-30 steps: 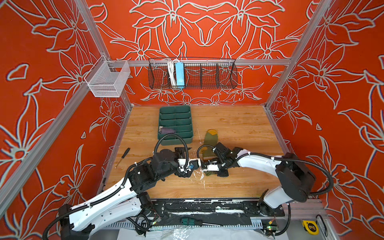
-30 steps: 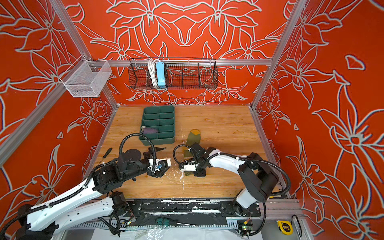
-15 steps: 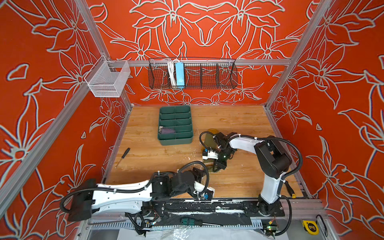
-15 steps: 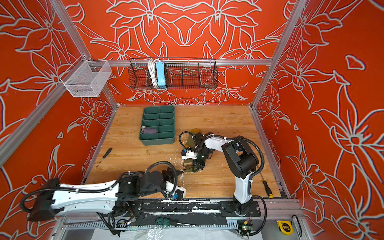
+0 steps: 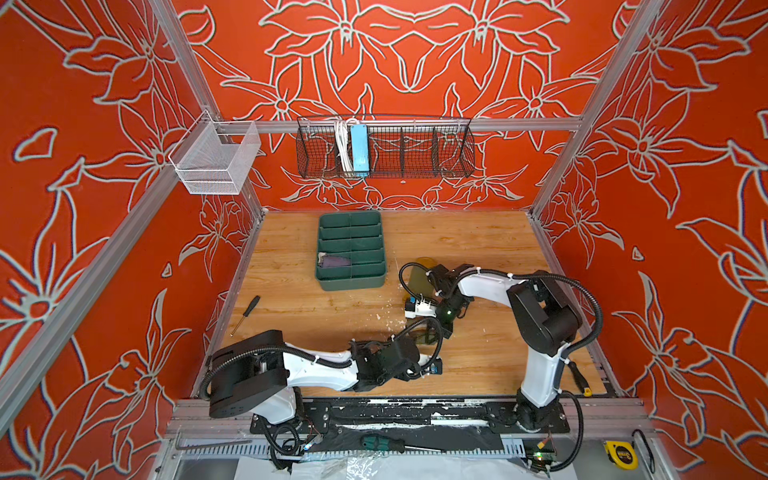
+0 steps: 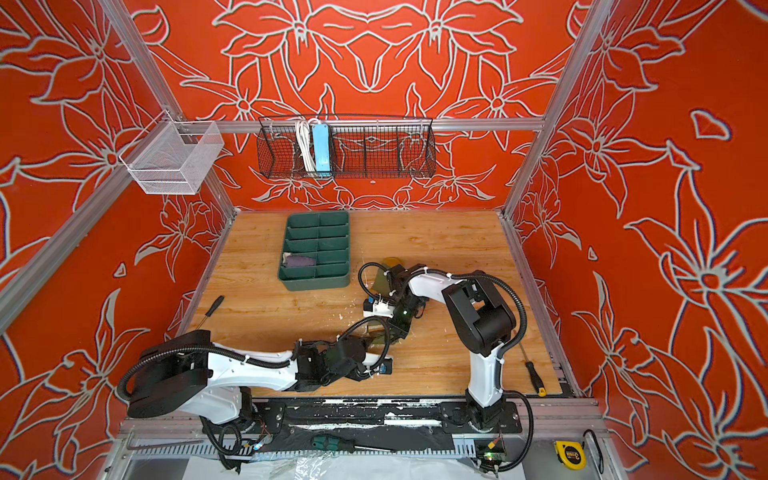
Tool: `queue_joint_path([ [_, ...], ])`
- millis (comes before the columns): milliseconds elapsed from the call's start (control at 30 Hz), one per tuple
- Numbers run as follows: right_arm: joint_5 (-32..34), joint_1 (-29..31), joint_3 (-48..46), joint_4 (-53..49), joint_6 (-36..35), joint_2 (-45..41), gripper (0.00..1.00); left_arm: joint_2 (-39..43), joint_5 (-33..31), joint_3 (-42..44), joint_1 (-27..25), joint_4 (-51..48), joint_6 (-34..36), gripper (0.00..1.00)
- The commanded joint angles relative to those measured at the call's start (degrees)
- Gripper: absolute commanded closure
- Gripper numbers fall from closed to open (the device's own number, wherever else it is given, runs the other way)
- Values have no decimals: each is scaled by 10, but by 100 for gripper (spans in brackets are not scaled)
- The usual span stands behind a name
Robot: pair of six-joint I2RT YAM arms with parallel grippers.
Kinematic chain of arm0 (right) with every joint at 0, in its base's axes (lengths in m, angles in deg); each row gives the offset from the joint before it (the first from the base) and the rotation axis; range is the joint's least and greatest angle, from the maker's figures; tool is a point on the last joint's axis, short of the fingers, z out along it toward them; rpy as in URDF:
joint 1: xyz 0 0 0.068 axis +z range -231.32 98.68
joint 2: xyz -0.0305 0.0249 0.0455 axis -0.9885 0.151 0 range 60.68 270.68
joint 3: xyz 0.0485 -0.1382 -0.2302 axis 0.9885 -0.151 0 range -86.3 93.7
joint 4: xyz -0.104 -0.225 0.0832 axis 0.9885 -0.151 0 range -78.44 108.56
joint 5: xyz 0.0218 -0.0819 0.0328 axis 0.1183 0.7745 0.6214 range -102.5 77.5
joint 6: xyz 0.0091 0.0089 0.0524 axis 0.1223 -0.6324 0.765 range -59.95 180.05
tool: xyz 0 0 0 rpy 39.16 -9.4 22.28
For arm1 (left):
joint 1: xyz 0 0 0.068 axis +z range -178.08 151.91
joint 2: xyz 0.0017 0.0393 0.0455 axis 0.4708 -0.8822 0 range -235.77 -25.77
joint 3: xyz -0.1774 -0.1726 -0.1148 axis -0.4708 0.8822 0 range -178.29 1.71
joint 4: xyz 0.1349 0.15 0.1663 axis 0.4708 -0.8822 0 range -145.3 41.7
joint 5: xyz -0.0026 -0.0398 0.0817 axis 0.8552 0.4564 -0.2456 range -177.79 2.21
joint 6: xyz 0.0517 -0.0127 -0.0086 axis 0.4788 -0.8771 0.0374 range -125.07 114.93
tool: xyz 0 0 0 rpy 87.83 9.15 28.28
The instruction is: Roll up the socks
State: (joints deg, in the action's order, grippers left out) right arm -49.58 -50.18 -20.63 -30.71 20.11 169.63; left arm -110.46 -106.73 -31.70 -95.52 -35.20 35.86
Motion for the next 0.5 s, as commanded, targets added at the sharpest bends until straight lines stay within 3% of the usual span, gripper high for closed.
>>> queue_joint_path([
  [0,3,0,-7,-2,-1,14,100,-19,25,-12,14,8,-24,45],
  [300,-1,0,-11,1,-3,7,100,-82,73,-36,52,20,-114,56],
  [467,-4,0,-7,-4,-2,12,100,-104,73,-43,53,28,-117,57],
])
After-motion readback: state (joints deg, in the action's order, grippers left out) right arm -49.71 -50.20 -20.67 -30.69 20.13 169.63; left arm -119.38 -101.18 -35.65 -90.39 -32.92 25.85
